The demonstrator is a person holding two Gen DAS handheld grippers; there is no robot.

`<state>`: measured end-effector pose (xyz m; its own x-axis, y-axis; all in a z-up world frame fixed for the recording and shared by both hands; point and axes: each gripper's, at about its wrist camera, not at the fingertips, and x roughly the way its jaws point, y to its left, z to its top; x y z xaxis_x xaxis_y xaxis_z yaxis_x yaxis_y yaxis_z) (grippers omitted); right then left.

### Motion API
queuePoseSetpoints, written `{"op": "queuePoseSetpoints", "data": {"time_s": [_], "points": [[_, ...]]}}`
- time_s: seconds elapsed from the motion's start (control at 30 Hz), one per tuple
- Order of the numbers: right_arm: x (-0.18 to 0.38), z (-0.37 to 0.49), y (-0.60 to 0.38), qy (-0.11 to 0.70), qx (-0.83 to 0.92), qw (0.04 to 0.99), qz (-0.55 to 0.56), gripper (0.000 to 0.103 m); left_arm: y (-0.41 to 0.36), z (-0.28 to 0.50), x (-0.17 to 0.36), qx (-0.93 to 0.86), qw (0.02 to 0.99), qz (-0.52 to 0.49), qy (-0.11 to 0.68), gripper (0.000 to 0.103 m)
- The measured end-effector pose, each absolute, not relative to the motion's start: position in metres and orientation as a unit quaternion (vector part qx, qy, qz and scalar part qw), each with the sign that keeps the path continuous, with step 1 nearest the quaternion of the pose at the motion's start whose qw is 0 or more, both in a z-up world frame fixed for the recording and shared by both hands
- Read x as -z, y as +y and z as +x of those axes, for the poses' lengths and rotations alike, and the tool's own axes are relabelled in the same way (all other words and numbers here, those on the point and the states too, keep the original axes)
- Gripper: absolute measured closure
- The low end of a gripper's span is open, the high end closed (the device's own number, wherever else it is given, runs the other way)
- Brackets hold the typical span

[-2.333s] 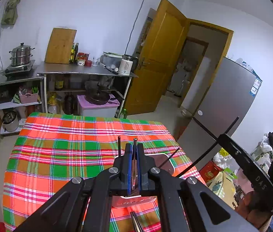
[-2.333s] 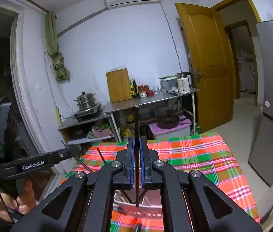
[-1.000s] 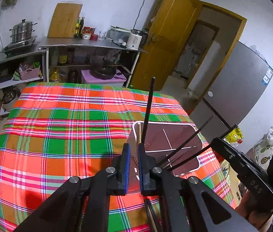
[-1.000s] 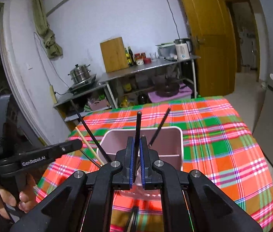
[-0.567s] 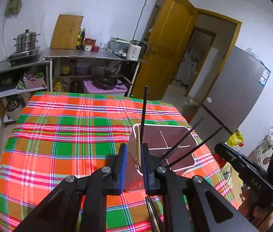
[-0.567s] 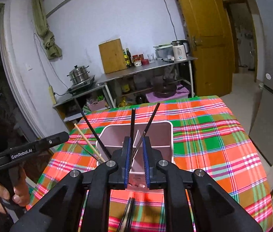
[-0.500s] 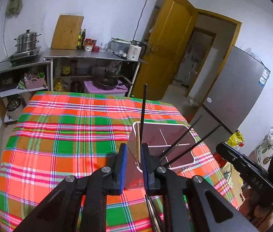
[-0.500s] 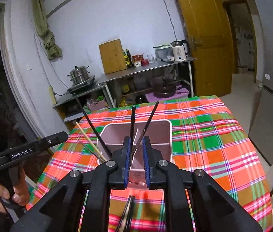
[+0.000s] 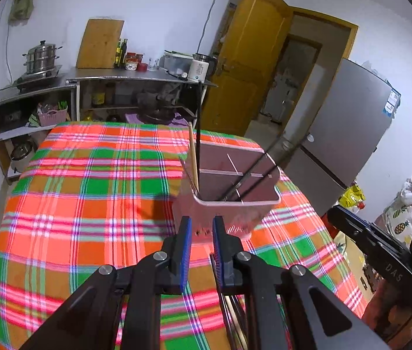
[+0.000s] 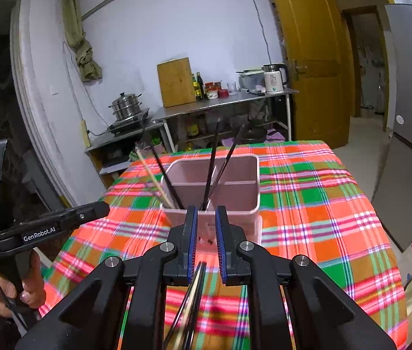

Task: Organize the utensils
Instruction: 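Lower the chopsticks into the basket and open both tools, then move both tools back down to the remaining chopsticks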

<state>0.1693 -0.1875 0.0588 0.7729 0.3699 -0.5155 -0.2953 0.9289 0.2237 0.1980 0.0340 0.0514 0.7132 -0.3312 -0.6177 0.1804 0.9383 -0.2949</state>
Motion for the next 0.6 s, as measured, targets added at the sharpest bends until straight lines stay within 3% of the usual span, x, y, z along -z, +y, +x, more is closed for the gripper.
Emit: {"op": "queuePoseSetpoints", "data": {"time_s": [0.6], "points": [[-0.014,0.127,-0.195,0.336,-0.17,0.924,0.064,0.09,0.013,0.156,-0.002,0.154,0.9,-0.089,0.397,0.089]]}}
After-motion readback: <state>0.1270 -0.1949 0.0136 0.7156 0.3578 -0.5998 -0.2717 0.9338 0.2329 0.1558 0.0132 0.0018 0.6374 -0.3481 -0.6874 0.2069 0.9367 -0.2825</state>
